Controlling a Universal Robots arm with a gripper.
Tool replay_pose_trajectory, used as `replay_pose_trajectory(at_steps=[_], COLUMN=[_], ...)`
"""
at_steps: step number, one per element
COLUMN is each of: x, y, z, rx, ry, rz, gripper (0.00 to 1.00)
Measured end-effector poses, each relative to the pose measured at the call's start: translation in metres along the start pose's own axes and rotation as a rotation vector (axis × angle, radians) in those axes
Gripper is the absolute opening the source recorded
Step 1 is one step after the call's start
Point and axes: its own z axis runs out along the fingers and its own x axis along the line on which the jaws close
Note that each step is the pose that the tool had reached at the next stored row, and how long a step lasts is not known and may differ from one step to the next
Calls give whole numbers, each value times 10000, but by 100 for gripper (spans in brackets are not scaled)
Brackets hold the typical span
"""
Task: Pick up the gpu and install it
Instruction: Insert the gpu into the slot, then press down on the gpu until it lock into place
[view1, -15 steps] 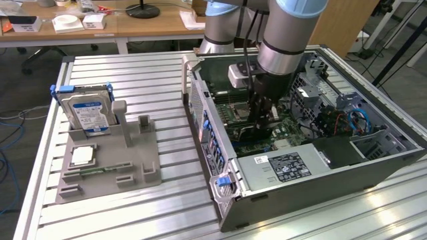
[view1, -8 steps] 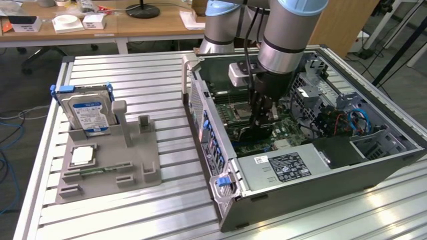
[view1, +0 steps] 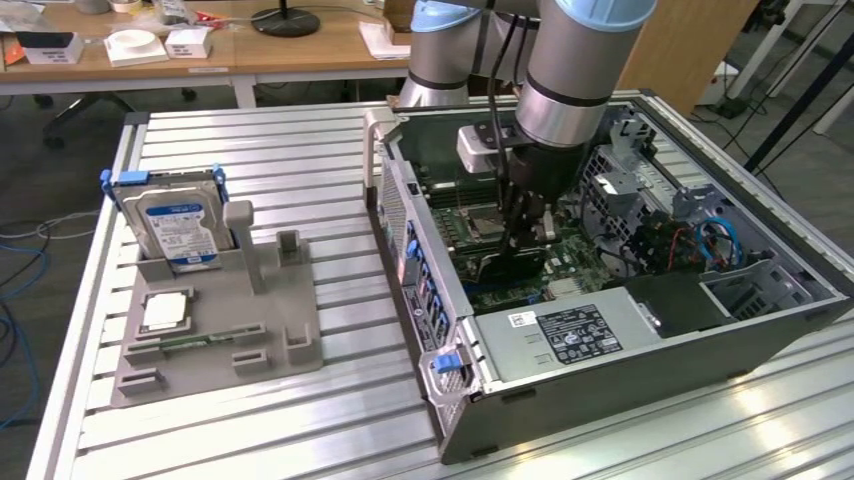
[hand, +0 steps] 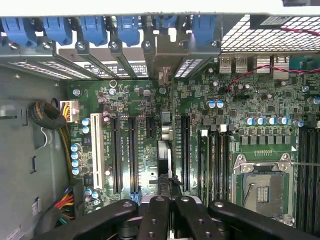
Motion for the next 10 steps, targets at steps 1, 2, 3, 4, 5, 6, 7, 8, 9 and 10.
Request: replay_pose_trajectory(at_steps=[1, 2, 3, 4, 5, 6, 7, 8, 9, 10], x=[0, 0, 0, 0, 0, 0, 0, 0, 0, 0], y=[0, 0, 0, 0, 0, 0, 0, 0, 0, 1], z=[0, 0, 0, 0, 0, 0, 0, 0, 0, 0], rx=[0, 0, 0, 0, 0, 0, 0, 1, 0, 6], ry=[0, 0, -1, 0, 0, -1, -1, 0, -1, 0], rz=[0, 0, 0, 0, 0, 0, 0, 0, 1, 0], gripper=[11, 11, 11, 11, 11, 11, 11, 11, 11, 11])
